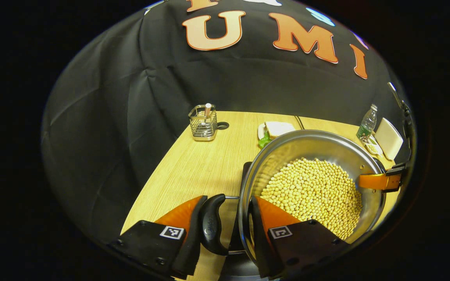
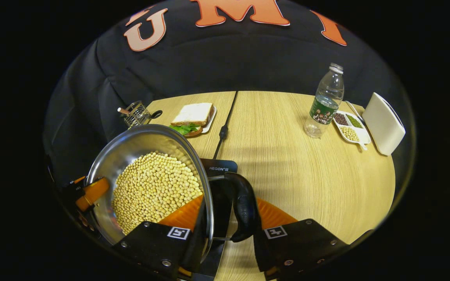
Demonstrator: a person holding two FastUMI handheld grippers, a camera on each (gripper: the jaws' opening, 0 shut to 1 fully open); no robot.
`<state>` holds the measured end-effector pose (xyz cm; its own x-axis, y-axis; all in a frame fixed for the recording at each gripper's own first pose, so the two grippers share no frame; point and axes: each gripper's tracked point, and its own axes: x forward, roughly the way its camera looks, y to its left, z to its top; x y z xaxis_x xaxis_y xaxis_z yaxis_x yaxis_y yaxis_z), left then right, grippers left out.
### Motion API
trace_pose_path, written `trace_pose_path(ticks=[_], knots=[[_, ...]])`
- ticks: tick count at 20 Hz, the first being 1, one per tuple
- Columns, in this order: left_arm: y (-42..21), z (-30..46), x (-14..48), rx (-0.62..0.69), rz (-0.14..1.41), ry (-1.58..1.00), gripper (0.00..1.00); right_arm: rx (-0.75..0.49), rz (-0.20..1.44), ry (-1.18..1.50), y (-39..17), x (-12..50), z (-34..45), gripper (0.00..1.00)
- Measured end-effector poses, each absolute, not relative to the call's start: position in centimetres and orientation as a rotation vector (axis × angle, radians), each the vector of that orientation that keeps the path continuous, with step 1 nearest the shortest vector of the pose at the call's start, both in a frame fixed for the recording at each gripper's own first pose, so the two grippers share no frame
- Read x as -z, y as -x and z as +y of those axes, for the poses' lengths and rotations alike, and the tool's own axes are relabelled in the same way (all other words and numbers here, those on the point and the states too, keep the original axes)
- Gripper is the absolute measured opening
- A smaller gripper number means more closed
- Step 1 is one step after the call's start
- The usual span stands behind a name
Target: First push the handle of the pot to place it horizontally, then grasp the pot with both hands and set it on the induction cooktop.
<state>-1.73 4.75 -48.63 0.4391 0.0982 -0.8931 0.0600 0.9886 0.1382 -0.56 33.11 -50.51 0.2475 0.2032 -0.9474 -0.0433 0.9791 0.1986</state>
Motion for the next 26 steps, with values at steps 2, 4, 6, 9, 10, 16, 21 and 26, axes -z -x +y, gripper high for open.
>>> trace_pose_path(ticks=[2,4,6,9,10,16,21,26], knots=[[1.5,4.8,48.3,-0.021,1.118,-0.157,0.64,-0.166,1.309,-0.139,0.6,50.4,33.2,0.55],[1.7,4.8,48.6,-0.018,1.115,-0.157,0.63,-0.170,1.307,-0.140,0.6,50.3,33.2,0.54],[1.6,4.8,48.6,-0.018,1.120,-0.159,0.63,-0.168,1.314,-0.148,0.5,50.7,33.2,0.55],[1.5,5.0,48.5,-0.017,1.102,-0.182,0.71,-0.184,1.295,-0.129,0.5,50.6,33.3,0.60],[1.5,5.0,48.5,-0.017,1.097,-0.188,0.73,-0.196,1.299,-0.122,0.8,50.4,33.3,0.64],[1.5,5.5,47.4,-0.094,1.079,-0.200,0.87,-0.229,1.226,-0.169,-0.1,47.0,32.0,0.71],[-0.9,4.2,42.1,-0.098,0.943,-0.237,0.81,-0.231,1.069,-0.168,-2.7,41.3,28.2,0.78],[-3.9,0.4,34.5,-0.046,0.752,-0.189,0.92,-0.197,0.876,-0.125,-5.1,34.0,22.9,0.87]])
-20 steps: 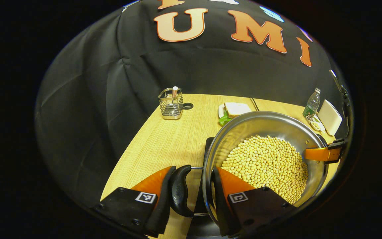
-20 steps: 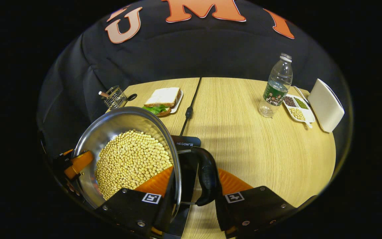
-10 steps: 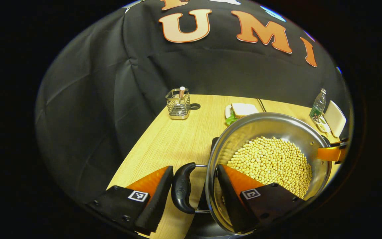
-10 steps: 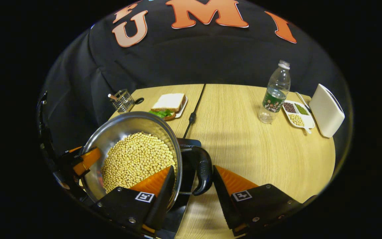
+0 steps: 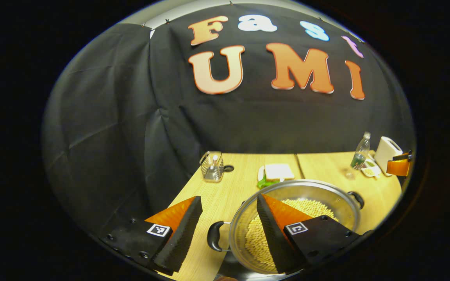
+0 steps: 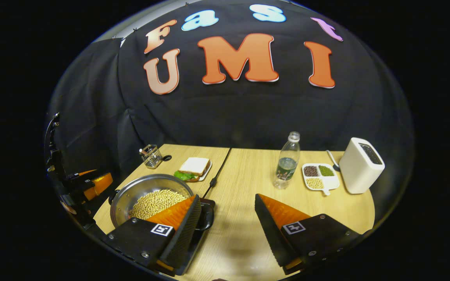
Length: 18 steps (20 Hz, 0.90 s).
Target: First push the handle of the pot to place it horizontally, then grasp the pot with both hands and set it on the induction cooktop.
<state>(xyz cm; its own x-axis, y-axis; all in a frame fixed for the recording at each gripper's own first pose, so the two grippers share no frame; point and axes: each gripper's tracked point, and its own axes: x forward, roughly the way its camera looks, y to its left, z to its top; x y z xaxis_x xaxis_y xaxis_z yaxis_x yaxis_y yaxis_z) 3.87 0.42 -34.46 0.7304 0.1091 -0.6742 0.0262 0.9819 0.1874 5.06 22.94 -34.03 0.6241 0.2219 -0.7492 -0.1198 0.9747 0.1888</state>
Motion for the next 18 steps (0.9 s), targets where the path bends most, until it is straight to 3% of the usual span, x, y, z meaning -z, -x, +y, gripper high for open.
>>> trace_pose_path(ticks=[2,4,8,10,18], knots=[[-5.0,-1.4,30.5,-0.023,0.663,-0.166,0.92,-0.182,0.778,-0.112,-5.6,30.4,20.9,0.93],[-6.0,-3.0,26.4,-0.013,0.570,-0.158,0.88,-0.166,0.696,-0.093,-5.7,27.1,18.9,0.94],[-6.5,-6.4,18.0,0.013,0.387,-0.133,0.96,-0.149,0.533,-0.081,-5.5,19.7,15.0,0.94],[-6.0,-7.7,14.6,0.024,0.313,-0.119,0.96,-0.151,0.460,-0.064,-4.9,16.8,13.6,0.93],[-5.0,-10.0,4.7,0.023,0.167,-0.130,0.96,-0.101,0.299,-0.024,-3.5,7.9,8.0,0.94]])
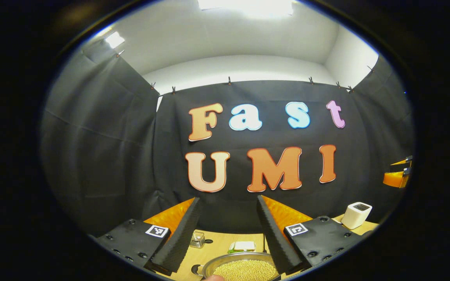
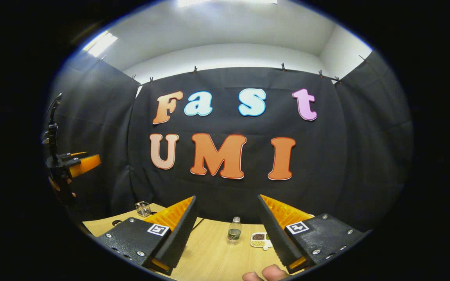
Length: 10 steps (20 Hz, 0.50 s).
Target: First push the handle of the pot to place it horizontally, then grasp the pot with both hands and set it on the induction cooktop.
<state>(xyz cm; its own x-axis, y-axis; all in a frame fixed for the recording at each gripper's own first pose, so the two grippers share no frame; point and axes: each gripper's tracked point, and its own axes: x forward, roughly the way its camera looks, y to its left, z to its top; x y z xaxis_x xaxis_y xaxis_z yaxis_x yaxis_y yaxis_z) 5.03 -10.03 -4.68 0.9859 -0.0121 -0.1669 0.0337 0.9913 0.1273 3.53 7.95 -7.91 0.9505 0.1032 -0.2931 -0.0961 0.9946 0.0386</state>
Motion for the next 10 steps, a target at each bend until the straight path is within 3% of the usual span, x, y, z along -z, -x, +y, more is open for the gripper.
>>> trace_pose_path(ticks=[3,5,6,7,8,10], knots=[[-4.7,-9.7,1.5,0.005,0.122,-0.122,0.96,-0.068,0.269,-0.015,-3.3,5.8,5.8,0.98],[-4.2,-9.2,-0.1,-0.007,0.101,-0.118,0.99,-0.037,0.245,-0.015,-3.2,4.4,4.4,0.93],[-4.0,-9.2,-0.9,-0.006,0.088,-0.113,0.99,-0.029,0.229,-0.020,-3.2,3.6,3.9,0.98],[-3.9,-9.2,-1.9,-0.004,0.075,-0.110,0.99,-0.028,0.210,-0.028,-3.3,2.7,3.7,0.93],[-3.9,-9.0,-2.7,-0.004,0.062,-0.109,0.99,-0.034,0.197,-0.034,-3.1,2.0,3.7,0.98],[-3.7,-8.9,-4.3,0.000,0.041,-0.110,0.99,-0.055,0.184,-0.043,-2.7,1.1,3.8,0.93]])
